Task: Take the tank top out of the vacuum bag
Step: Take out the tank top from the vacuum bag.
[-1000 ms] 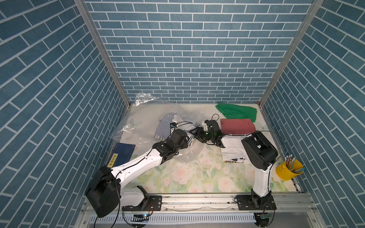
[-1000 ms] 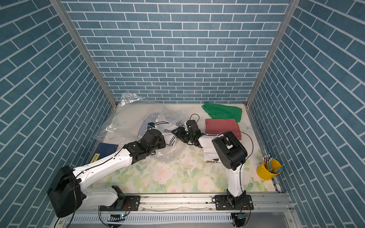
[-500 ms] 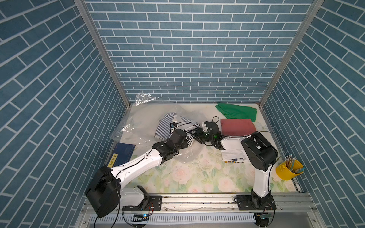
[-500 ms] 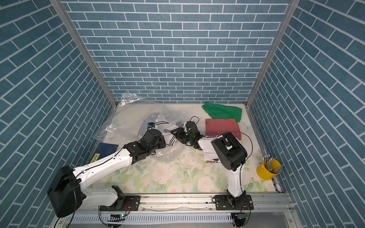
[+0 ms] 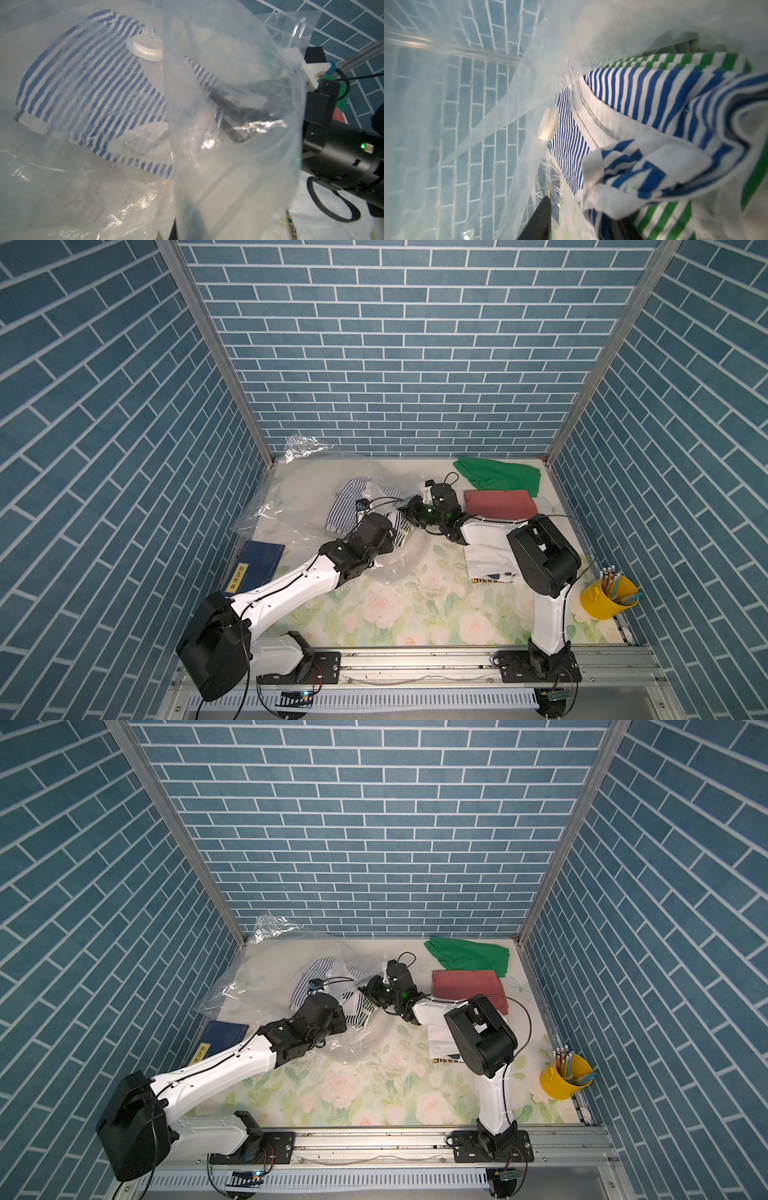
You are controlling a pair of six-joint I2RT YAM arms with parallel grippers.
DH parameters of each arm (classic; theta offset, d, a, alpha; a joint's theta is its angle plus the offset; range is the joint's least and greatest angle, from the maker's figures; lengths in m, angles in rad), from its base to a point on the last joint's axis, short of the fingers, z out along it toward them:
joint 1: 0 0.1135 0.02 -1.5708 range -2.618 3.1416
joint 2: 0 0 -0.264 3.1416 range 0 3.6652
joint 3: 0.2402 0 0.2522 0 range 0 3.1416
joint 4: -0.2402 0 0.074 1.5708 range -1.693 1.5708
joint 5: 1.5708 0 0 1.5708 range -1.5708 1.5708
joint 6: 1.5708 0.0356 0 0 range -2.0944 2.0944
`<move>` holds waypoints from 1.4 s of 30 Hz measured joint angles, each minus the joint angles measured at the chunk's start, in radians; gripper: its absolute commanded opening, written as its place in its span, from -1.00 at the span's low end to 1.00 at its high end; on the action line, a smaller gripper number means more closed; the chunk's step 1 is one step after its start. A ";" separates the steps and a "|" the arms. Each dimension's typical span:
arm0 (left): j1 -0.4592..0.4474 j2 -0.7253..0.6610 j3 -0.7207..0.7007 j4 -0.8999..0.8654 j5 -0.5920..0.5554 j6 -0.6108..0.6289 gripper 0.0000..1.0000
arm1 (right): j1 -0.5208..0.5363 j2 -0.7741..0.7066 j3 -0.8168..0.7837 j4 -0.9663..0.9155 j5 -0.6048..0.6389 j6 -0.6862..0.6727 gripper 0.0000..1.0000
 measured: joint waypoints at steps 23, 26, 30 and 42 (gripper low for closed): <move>0.017 0.006 0.000 0.000 0.000 0.018 -1.00 | -0.009 0.140 0.123 -0.037 -0.057 0.000 -1.00; 0.020 0.006 -0.002 0.000 -0.001 0.019 -1.00 | -0.007 0.140 0.126 -0.030 -0.063 0.002 -1.00; 0.024 0.006 -0.007 0.000 0.000 0.023 -1.00 | -0.007 0.140 0.096 -0.027 -0.053 0.002 -1.00; 0.033 0.006 -0.013 0.001 0.002 0.027 -1.00 | 0.019 0.058 0.052 -0.022 -0.046 -0.085 -1.00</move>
